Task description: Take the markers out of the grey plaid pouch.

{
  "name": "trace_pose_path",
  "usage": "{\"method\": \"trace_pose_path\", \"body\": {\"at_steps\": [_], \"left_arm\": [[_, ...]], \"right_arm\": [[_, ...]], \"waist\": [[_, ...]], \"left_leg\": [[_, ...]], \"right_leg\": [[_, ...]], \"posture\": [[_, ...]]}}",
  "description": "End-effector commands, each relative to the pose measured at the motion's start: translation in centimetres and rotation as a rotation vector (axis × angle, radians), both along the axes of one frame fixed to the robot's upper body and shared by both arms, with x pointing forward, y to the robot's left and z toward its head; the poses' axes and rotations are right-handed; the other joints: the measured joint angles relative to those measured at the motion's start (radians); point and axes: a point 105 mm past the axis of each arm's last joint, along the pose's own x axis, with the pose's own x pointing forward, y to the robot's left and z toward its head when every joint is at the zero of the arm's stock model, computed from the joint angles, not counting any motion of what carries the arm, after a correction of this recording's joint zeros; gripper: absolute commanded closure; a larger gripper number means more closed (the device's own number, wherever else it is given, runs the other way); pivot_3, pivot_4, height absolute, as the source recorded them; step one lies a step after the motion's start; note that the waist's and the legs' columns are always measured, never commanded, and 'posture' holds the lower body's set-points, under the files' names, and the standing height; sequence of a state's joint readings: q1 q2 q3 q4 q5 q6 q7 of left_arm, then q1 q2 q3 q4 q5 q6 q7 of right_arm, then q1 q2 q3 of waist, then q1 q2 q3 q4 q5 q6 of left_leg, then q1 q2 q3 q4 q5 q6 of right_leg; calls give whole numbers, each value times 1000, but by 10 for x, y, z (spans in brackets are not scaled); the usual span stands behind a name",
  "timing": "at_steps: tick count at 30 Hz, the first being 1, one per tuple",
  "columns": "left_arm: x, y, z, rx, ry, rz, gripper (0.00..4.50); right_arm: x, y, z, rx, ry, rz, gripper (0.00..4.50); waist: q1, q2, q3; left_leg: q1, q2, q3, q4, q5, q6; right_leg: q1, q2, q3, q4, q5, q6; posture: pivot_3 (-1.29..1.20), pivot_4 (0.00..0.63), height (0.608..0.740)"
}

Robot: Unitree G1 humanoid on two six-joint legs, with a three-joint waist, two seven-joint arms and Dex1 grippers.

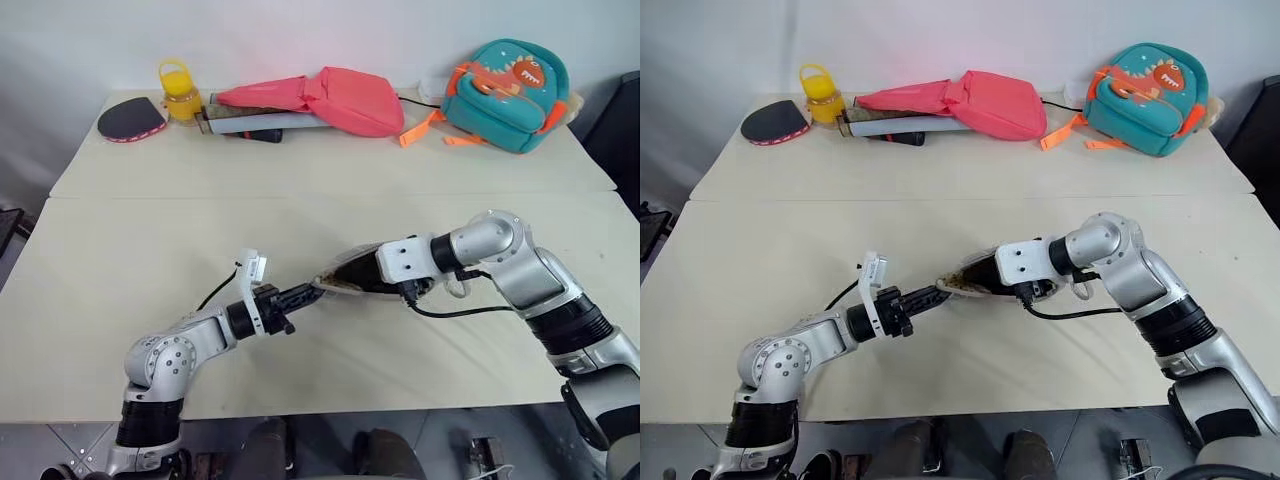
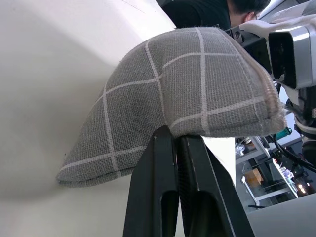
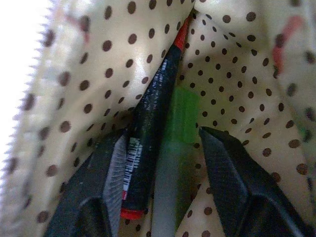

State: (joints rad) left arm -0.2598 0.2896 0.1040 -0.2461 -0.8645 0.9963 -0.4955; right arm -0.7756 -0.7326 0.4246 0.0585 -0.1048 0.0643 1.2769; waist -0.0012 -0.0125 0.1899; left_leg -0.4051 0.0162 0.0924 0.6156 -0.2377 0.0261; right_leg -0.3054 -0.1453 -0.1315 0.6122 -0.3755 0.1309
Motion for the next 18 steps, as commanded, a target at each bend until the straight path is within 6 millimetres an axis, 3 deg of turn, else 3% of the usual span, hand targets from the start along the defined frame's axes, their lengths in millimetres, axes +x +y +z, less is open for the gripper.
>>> {"method": "trace_pose_path", "body": {"at_steps": [1,3,4,9,18], "left_arm": [[1,2,5,-14,-24,19,4500],[1,2,5,-13,-25,20,4500],[1,2,5,-12,-26,20,4500],[1,1,6,-21,-26,21,4500],[2,0,8,-28,-27,21,4500]], "right_arm": [[-3,5,0,4,-11,20,2385],[-6,9,0,11,-2,29,2900],[-7,10,0,13,-2,32,2900],[-8,8,-2,2,-14,25,4257],[-2,10,3,46,-38,-12,4257]], "waist": [[0,0,0],[0,0,0],[0,0,0],[0,0,0],[0,0,0]], "left_leg": [[0,0,0,0,0,0],[0,0,0,0,0,0],[0,0,0,0,0,0],[0,0,0,0,0,0],[0,0,0,0,0,0]], "right_leg": [[0,0,0,0,0,0],[0,0,0,0,0,0],[0,0,0,0,0,0],[0,0,0,0,0,0],[0,0,0,0,0,0]], "posture": [[0,150,740],[0,150,740],[0,150,740],[0,150,740],[0,150,740]]}}
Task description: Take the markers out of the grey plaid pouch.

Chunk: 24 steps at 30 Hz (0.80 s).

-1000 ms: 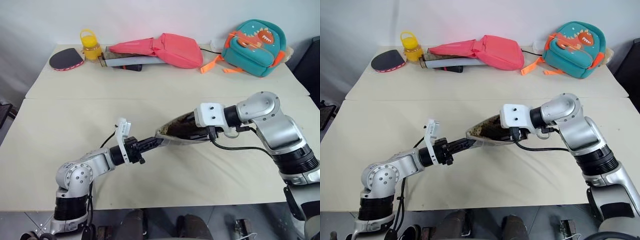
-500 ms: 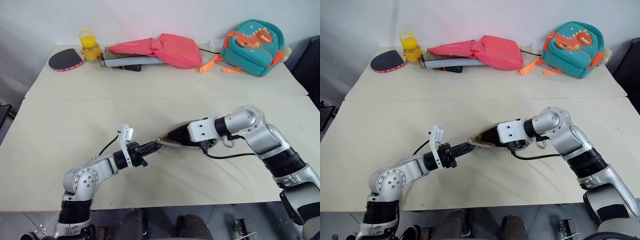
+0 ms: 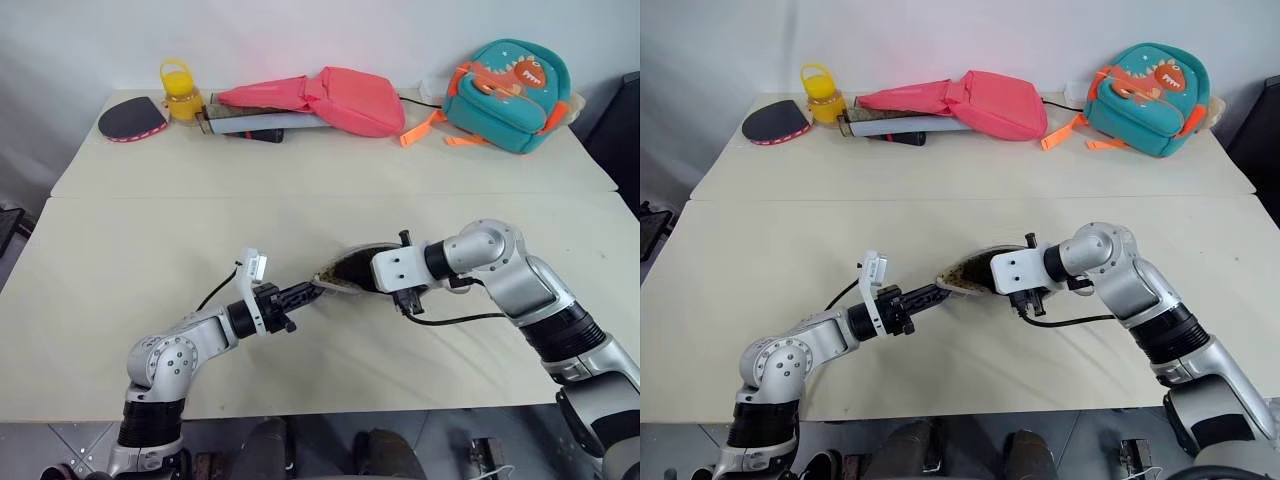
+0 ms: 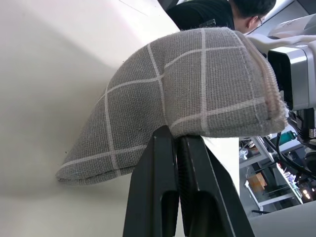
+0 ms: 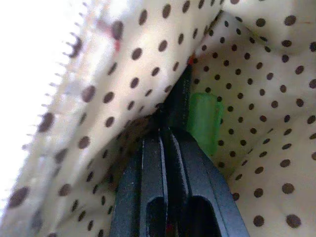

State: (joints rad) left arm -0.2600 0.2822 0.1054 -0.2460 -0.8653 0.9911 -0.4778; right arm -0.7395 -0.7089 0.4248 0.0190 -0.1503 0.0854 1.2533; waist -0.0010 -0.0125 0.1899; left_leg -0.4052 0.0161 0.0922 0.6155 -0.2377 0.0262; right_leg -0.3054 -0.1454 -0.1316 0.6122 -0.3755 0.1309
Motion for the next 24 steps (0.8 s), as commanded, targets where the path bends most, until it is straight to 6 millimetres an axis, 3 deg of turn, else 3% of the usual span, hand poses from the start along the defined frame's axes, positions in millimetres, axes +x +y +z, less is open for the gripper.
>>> {"method": "trace_pose_path", "body": {"at_steps": [1,4,8,23,24], "left_arm": [[1,1,9,-38,-27,11,4500],[2,1,11,-59,-22,20,4500],[2,0,11,-58,-19,14,4500],[3,0,9,-48,-23,21,4500],[3,0,9,-47,-24,22,4500]], "right_arm": [[3,5,14,61,-28,-11,4257],[4,5,15,75,-5,-36,3615],[1,0,2,14,-2,-38,2305],[5,-8,-28,-104,8,-65,2305],[5,-8,-29,-98,19,-68,2478]], "waist": [[0,0,0],[0,0,0],[0,0,0],[0,-1,-1],[0,-1,-1]], "left_leg": [[0,0,0,0,0,0],[0,0,0,0,0,0],[0,0,0,0,0,0],[1,0,0,0,0,0],[1,0,0,0,0,0]], "right_leg": [[0,0,0,0,0,0],[0,0,0,0,0,0],[0,0,0,0,0,0],[1,0,0,0,0,0],[1,0,0,0,0,0]], "posture": [[0,150,740],[0,150,740],[0,150,740],[0,150,740],[0,150,740]]}}
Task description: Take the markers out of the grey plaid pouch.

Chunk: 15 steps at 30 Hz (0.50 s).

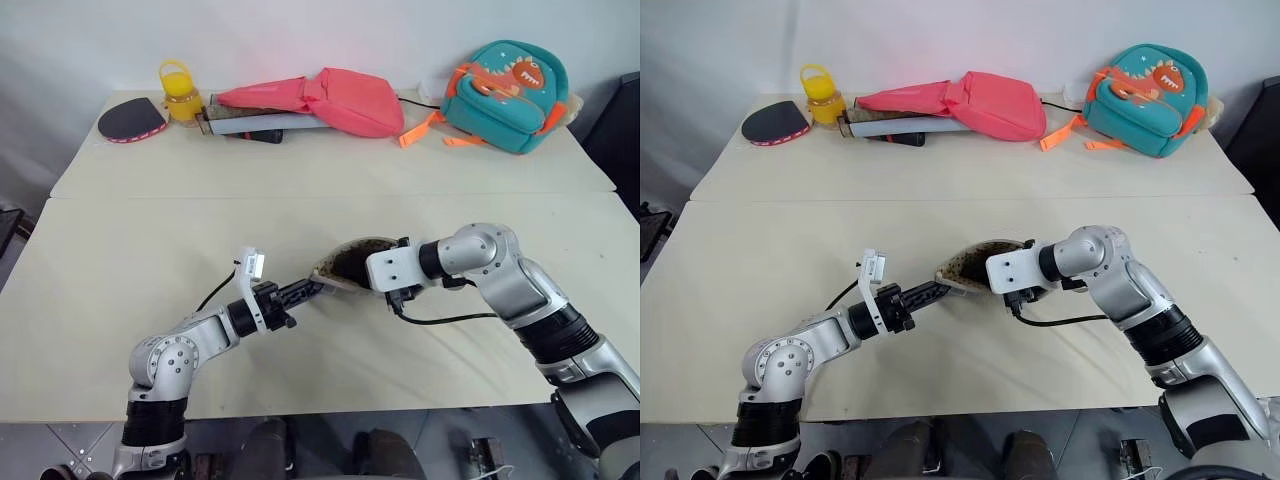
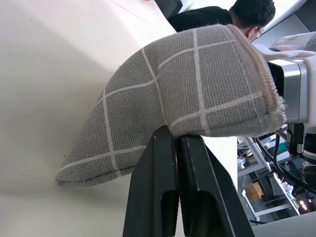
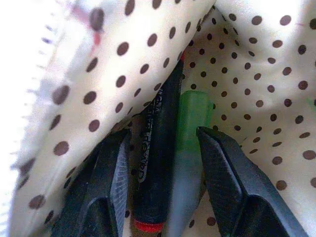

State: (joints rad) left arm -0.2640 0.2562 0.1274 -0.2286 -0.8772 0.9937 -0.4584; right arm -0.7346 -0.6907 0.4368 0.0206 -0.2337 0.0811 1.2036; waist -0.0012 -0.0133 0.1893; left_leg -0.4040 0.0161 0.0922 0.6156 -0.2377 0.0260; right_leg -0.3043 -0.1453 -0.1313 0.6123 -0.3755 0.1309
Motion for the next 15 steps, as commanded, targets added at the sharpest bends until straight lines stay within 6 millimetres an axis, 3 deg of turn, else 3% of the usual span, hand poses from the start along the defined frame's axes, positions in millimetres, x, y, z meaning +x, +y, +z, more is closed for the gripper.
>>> {"method": "trace_pose_path", "body": {"at_steps": [1,7,15], "left_arm": [[0,-1,9,-14,-41,-2,4500],[-1,-2,9,-23,-38,0,4500],[-1,-2,9,-24,-37,0,4500]], "right_arm": [[-2,-9,-25,-58,91,-43,2696],[4,-10,-23,-65,49,-46,4468],[5,-2,-6,10,45,-37,4468]], "waist": [[0,0,0],[0,-3,-2],[0,-3,-2]], "left_leg": [[0,0,0,0,0,0],[1,0,0,0,0,0],[0,0,0,0,0,0]], "right_leg": [[0,0,0,0,0,0],[0,0,0,0,0,0],[0,0,0,0,0,0]], "posture": [[0,150,740],[0,150,740],[0,150,740]]}}
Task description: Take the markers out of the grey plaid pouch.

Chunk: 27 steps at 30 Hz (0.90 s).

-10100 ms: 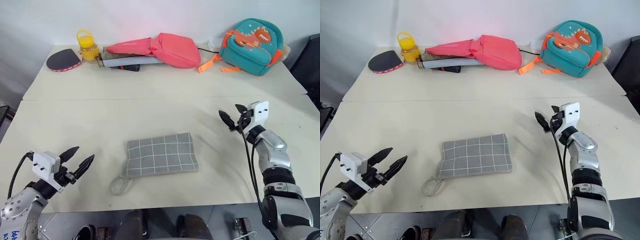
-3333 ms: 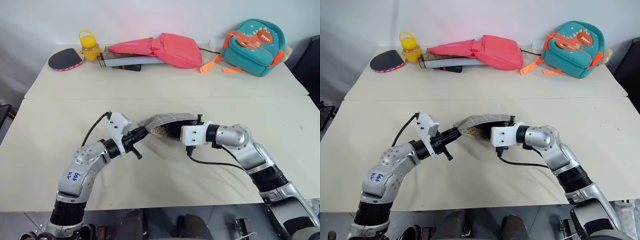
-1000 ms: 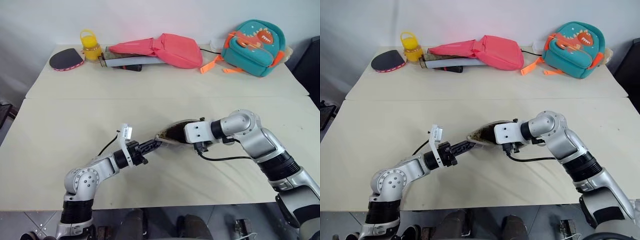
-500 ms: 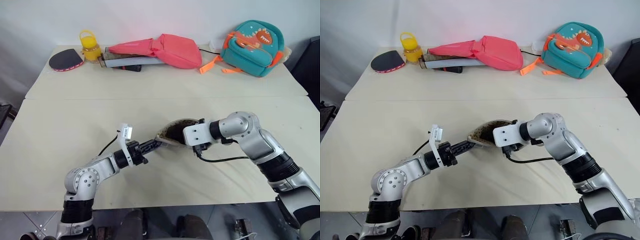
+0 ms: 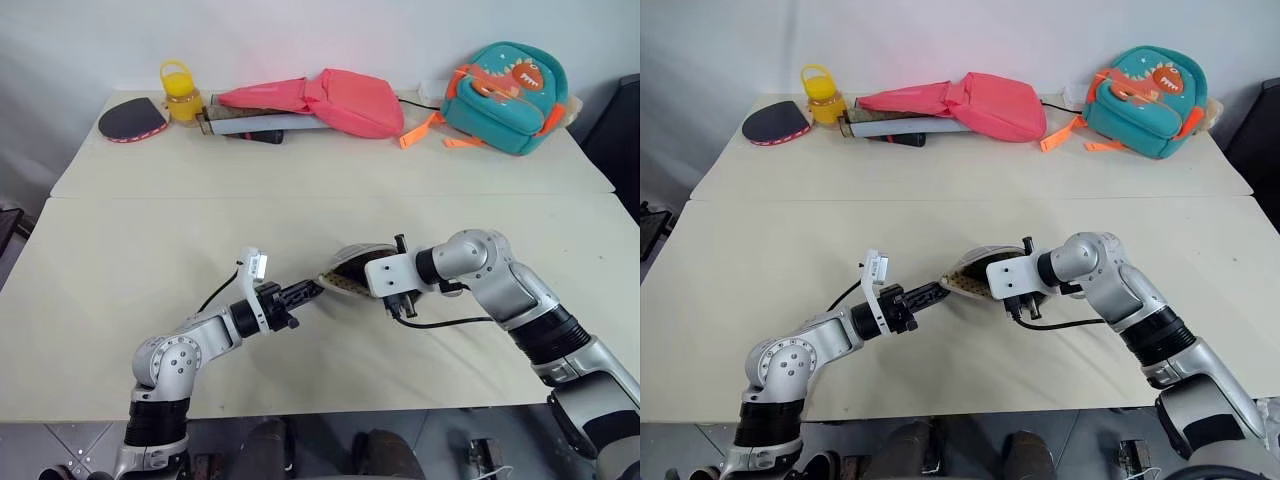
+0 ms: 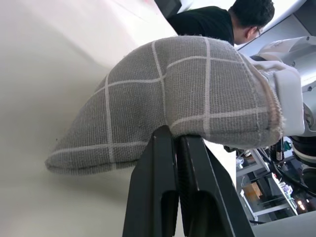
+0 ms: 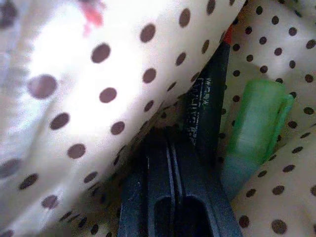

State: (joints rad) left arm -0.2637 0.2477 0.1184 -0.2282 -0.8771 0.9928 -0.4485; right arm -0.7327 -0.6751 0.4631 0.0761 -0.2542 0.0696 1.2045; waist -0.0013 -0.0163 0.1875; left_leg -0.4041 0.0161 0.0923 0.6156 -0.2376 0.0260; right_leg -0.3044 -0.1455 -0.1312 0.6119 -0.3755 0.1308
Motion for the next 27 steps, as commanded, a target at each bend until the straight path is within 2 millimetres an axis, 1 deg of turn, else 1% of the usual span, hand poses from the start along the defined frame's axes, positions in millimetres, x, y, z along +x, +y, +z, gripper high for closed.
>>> {"method": "trace_pose_path", "body": {"at_steps": [1,4,8,10,13,17,21,23,25,27], "left_arm": [[0,1,10,-25,-41,3,4500],[0,1,10,-40,-27,-3,4500],[-1,4,19,-112,3,-26,4500],[-1,8,23,-148,21,-36,4500],[-8,9,26,-184,58,-108,4500],[-14,2,29,-245,105,-189,4500],[-8,1,20,-251,138,-171,4500],[-3,5,10,-235,160,-130,4500],[3,13,4,-272,184,-84,4500],[3,17,-4,-238,189,-67,4500]], "right_arm": [[2,2,14,62,6,-23,4468],[-1,8,23,115,40,-29,3870],[-5,13,38,177,49,-29,2580],[-9,11,45,181,67,-29,1955],[-14,7,48,153,91,-18,1955],[-20,3,46,111,157,-12,1955],[-19,2,45,76,143,-16,1955],[-15,1,38,40,134,-24,1955],[-8,2,29,-10,99,-25,1955],[-2,6,23,-35,66,-22,1955]], "waist": [[0,0,0],[0,0,0],[0,0,0],[0,0,0],[0,0,0],[3,0,0],[1,0,0],[1,0,0],[0,0,0],[0,0,0]], "left_leg": [[0,0,0,0,0,0],[0,0,0,0,0,0],[-1,0,0,0,0,0],[-1,0,0,-1,0,0],[-1,0,0,-1,0,0],[-1,0,-1,-2,-1,0],[-1,0,0,-1,-1,0],[-1,0,0,-1,0,0],[-1,0,0,-1,0,0],[-1,0,0,-1,0,0]], "right_leg": [[0,0,0,0,0,0],[0,0,0,0,0,0],[0,0,0,0,0,0],[-1,0,0,0,0,0],[-1,0,-1,-1,0,0],[-1,0,-1,0,0,0],[-1,0,-1,-1,0,0],[-1,0,-1,-1,0,0],[-1,0,-1,-1,0,0],[-1,0,-1,-1,0,0]], "posture": [[0,150,740],[0,150,740],[0,150,740],[0,150,740],[0,150,740],[0,150,740],[0,150,740],[0,150,740],[0,150,740],[0,150,740]]}}
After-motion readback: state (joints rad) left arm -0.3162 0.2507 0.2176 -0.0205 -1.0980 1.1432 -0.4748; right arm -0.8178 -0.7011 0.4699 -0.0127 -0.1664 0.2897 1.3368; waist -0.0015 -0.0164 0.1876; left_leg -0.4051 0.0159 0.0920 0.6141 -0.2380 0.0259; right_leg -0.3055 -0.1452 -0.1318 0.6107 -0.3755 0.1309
